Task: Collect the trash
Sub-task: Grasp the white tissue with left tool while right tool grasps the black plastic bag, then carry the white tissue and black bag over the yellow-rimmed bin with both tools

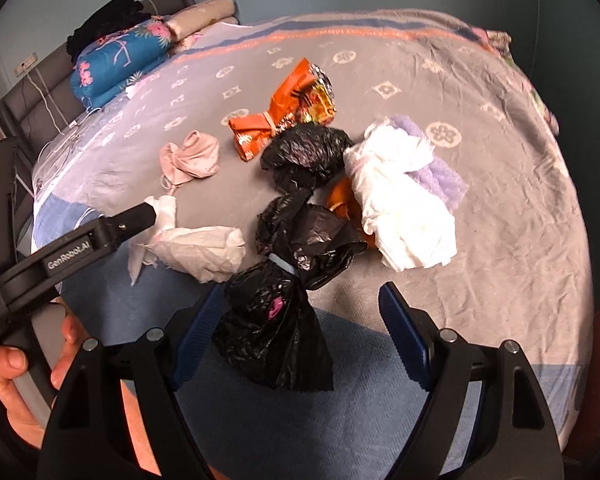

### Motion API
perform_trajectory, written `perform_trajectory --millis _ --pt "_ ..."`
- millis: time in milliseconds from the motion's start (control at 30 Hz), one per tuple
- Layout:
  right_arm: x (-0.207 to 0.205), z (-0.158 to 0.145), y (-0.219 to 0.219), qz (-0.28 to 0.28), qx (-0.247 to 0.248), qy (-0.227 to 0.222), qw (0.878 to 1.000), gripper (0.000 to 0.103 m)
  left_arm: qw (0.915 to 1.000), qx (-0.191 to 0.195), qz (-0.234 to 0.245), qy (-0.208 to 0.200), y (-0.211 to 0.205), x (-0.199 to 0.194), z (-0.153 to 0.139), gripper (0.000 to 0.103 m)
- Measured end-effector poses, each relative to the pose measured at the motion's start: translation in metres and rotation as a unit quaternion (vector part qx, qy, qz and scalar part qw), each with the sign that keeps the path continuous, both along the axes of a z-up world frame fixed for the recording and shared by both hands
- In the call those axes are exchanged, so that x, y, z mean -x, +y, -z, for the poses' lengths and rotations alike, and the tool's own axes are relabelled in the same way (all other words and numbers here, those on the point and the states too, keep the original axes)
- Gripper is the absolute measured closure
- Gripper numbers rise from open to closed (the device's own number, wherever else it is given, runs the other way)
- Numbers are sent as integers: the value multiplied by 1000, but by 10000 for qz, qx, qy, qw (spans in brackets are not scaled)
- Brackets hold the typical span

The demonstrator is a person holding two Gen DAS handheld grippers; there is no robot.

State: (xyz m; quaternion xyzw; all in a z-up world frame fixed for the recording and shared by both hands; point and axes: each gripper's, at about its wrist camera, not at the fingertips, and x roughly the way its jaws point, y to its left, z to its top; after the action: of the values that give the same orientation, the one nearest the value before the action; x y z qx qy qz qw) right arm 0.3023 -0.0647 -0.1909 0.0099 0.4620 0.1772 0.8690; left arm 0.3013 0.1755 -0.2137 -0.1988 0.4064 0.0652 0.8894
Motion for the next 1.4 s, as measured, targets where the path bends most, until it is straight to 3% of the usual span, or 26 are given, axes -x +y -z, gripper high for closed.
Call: perform_trajectory --millis 67,200,333,400,533,600,867,1400 --pt "-4 5 2 -3 24 62 10000 34 9999 89 67 14 -1 -5 2 30" --pt "-9 12 7 -66 12 156 9999 39 9994 201 278 81 -9 -12 9 47" --pt "-14 21 12 -138 -59 325 9994 48 9985 242 463 142 -16 -14 16 58" --pt "-13 23 15 -156 -62 322 9993 54 9979 316 550 114 -17 -14 16 70" --pt "-11 23 20 -252 -138 333 9990 78 9969 455 639 -6 -17 -11 11 84" --pt "-10 21 20 -238 -130 307 9992 81 9965 516 660 -53 -17 -9 10 89" --pt "-2 6 11 -245 -242 318 9989 84 9946 660 743 -295 -13 2 -3 90" --pt "54 -61 -30 -357 -540 -98 9979 84 9913 503 921 -798 -19 36 -48 91"
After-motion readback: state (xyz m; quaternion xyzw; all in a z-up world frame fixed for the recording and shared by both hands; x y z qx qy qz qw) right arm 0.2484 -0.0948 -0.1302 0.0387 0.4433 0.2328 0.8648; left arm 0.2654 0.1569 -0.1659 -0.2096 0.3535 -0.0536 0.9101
